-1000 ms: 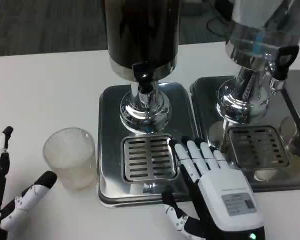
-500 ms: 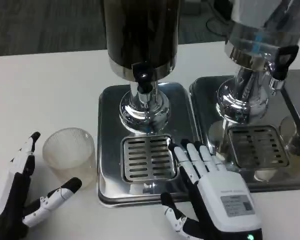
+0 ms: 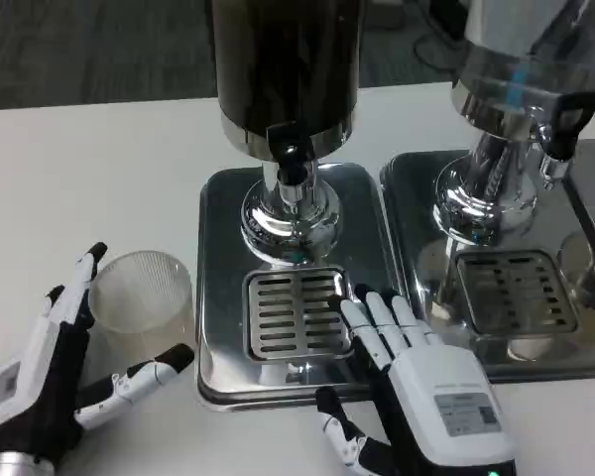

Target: Grasp the cup under the faucet to collect the drink, then remove the cup.

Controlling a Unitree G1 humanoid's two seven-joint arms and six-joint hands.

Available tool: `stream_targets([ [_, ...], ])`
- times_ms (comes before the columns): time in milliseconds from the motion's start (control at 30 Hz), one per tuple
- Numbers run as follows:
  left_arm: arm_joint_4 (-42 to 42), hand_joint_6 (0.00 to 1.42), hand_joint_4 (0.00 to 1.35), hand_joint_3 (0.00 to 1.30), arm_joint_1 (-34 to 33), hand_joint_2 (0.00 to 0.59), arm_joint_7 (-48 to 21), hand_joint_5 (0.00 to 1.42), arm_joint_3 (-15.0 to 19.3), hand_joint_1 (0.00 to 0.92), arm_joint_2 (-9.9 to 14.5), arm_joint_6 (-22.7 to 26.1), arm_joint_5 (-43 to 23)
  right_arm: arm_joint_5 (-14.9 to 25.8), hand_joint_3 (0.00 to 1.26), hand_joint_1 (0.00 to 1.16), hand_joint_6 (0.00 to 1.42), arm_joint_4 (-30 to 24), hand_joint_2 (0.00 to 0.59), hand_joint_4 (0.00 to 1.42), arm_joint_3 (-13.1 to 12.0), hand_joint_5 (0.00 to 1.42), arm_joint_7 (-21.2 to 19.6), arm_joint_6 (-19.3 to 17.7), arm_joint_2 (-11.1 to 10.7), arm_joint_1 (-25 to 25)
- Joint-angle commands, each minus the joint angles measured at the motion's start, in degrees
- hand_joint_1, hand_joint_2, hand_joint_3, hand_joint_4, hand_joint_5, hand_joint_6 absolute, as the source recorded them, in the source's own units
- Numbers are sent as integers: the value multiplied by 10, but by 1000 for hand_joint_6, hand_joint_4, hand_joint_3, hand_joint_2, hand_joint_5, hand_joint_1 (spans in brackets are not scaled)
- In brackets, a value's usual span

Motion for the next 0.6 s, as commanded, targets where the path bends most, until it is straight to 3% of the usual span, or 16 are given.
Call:
stream_targets([
  [33, 13, 53, 0, 0, -14, 32, 28, 124, -16, 250, 1, -5, 15, -2, 99, 458, 150, -5, 447, 31, 1, 26, 0, 6, -1, 5],
  [300, 35, 164, 0, 0, -23, 41, 47, 220, -15, 272, -10, -10, -5, 1, 122, 460, 177, -10, 448, 32, 1, 37, -1, 9, 1, 14],
  [600, 53, 328, 135, 65, -32, 43, 53, 362, -18, 272, -14, -15, -15, -4, 140, 473, 223, -17, 439, 42, 2, 69, -10, 9, 2, 24],
])
